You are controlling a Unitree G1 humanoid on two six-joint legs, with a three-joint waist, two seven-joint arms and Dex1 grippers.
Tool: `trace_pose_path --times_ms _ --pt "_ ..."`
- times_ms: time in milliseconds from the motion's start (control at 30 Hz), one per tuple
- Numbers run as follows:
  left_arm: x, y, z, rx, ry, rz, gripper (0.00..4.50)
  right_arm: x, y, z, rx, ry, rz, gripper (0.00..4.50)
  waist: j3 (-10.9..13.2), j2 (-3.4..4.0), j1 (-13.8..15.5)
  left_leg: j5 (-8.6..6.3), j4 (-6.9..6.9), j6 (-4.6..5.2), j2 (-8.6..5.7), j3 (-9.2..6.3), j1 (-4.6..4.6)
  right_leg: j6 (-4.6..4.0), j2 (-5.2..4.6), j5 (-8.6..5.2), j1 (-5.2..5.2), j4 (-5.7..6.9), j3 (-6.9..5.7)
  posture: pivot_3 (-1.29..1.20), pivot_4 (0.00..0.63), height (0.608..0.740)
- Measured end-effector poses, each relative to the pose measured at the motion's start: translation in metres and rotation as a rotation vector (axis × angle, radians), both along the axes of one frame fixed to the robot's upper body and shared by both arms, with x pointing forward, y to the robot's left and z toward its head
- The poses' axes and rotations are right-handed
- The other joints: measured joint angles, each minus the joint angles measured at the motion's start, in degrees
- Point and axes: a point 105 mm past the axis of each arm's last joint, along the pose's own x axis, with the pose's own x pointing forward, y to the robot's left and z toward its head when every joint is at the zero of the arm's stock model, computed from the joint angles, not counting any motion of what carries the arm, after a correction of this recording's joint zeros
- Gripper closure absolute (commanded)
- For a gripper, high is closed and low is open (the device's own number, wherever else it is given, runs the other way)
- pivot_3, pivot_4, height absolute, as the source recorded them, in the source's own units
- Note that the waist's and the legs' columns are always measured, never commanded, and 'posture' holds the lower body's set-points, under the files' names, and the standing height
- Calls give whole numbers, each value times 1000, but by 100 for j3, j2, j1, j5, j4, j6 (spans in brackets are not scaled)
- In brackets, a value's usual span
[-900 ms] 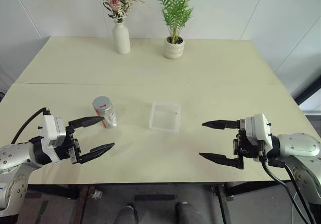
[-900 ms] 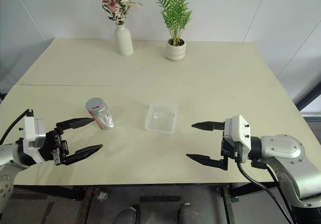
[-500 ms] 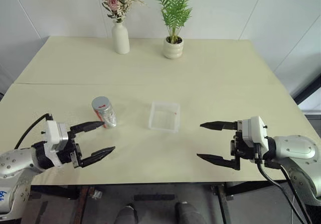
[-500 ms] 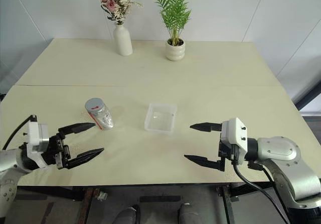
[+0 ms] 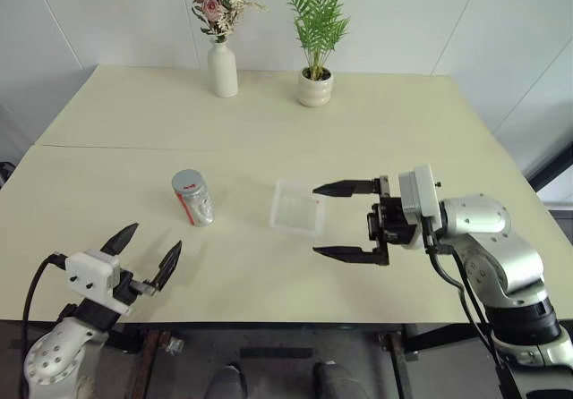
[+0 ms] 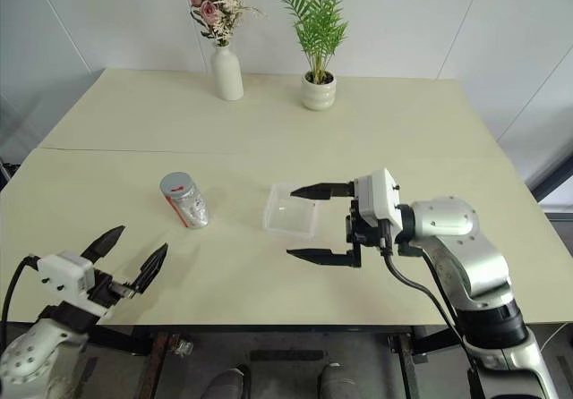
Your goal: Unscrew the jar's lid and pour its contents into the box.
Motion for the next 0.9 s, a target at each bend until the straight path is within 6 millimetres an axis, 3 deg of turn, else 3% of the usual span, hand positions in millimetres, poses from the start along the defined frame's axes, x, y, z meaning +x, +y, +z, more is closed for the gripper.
trace_pose_path --times_ms 267,333,633,900 --pt "38 -12 2 -4 -27 -46 31 0 7 -3 4 18 16 0 -1 -1 -24 -1 -9 -2 0 2 -2 15 2 8 -8 7 1 0 150 740" --pt "42 -13 3 -2 -34 -52 31 0 8 -3 0 24 16 0 -1 0 -22 -3 -10 -4 0 2 -1 89 2 46 -12 16 0 0 150 740" --pt "64 -6 7 -2 -56 -54 31 -4 12 3 5 -3 15 0 -1 0 -3 -3 -13 -5 0 2 -2 88 3 46 -12 13 0 0 150 740" --pt "88 -27 10 -20 -52 -144 31 -3 13 4 11 -9 -8 0 -1 -1 -3 -3 -14 -5 0 2 -4 94 4 49 -15 11 -2 0 150 740"
